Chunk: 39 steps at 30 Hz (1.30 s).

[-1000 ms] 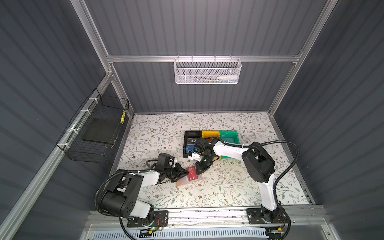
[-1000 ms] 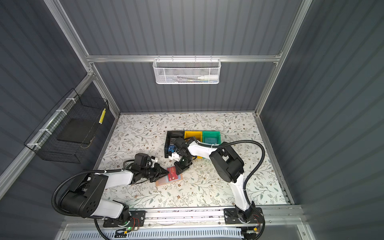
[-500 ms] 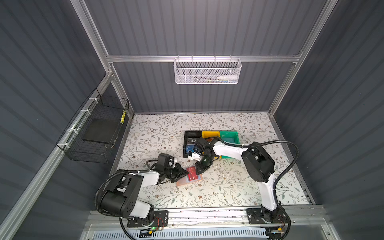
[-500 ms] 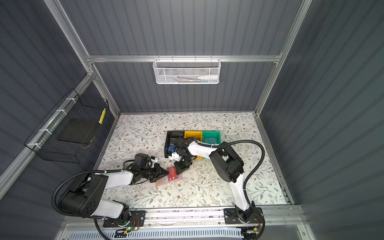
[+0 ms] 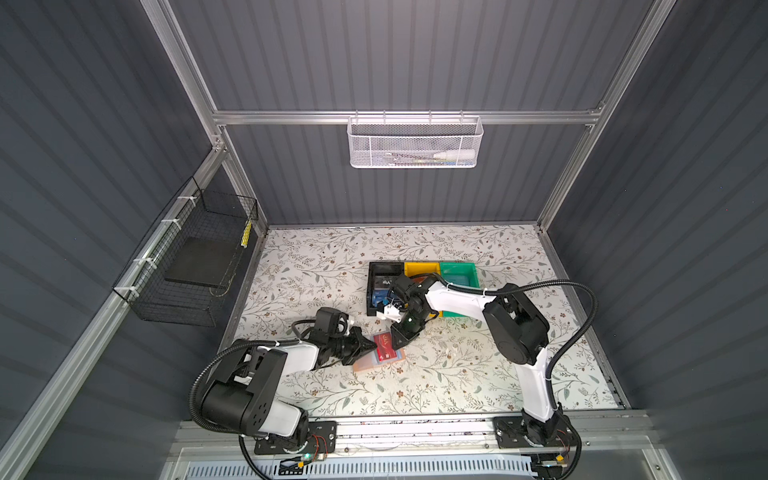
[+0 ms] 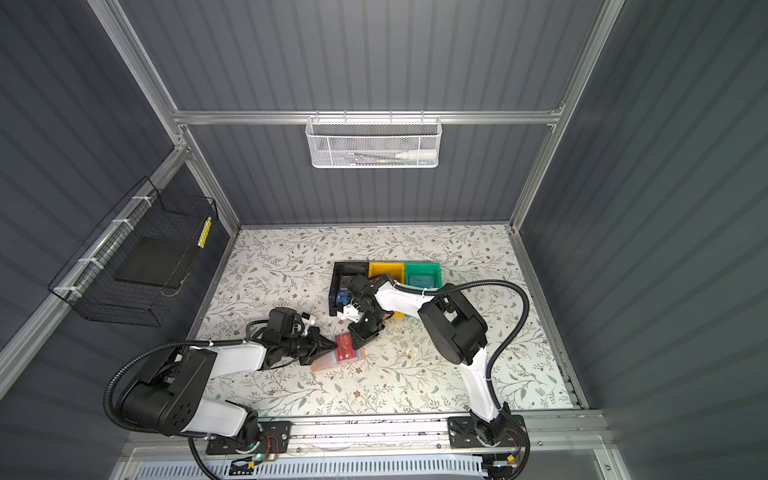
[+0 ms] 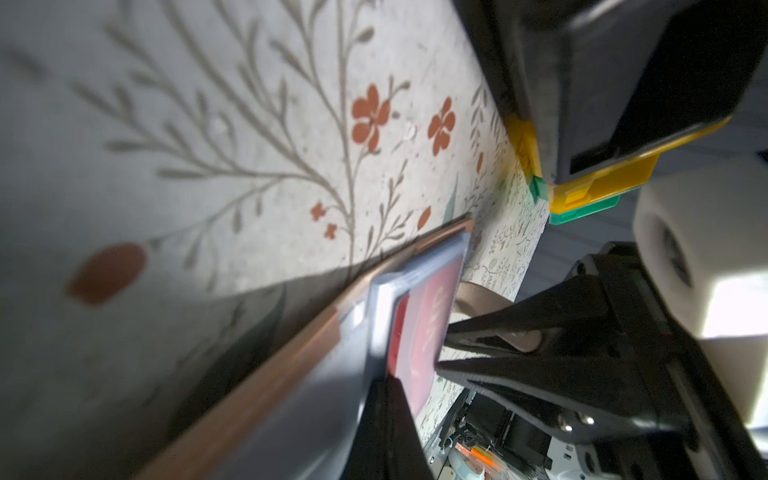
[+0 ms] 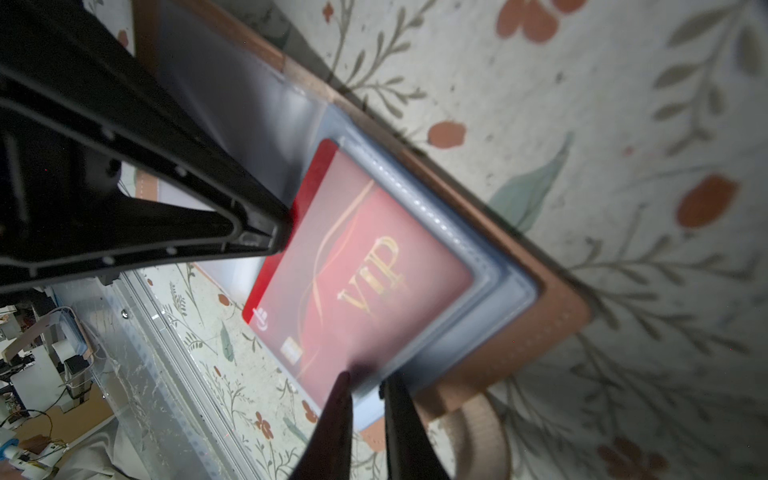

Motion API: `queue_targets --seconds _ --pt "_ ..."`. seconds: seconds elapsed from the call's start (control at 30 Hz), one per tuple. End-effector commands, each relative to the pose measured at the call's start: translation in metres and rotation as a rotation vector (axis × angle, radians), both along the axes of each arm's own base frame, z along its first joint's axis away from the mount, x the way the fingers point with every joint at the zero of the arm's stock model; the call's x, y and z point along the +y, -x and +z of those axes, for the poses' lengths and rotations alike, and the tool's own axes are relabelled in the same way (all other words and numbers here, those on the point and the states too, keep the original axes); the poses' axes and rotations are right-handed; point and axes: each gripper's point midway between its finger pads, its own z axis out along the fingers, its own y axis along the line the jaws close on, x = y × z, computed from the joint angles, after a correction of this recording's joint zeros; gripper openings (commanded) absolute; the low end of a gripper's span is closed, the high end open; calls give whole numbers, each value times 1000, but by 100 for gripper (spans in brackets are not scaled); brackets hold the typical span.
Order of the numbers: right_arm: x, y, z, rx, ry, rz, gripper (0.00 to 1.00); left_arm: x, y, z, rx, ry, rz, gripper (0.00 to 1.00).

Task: Take the credit cards out of the card holder

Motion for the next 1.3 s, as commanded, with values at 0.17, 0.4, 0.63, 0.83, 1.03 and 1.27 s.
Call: queue_targets --seconds 0.17,0.4,0.63,0.83,1.03,1.27 --pt "-7 13 -26 46 65 23 19 0 8 -5 21 -8 -13 0" --pt "-8 13 -26 46 68 24 19 8 17 -7 25 -57 -24 0" --pt "-9 14 -26 48 70 26 20 18 24 -10 36 -83 -17 0" --pt "-9 14 -26 49 73 24 20 24 29 -13 50 -99 -19 0" --pt "-9 14 -24 48 72 26 20 26 27 -13 50 -104 -9 0" --pt "-8 13 -18 38 65 30 20 25 24 -11 51 -92 -9 0"
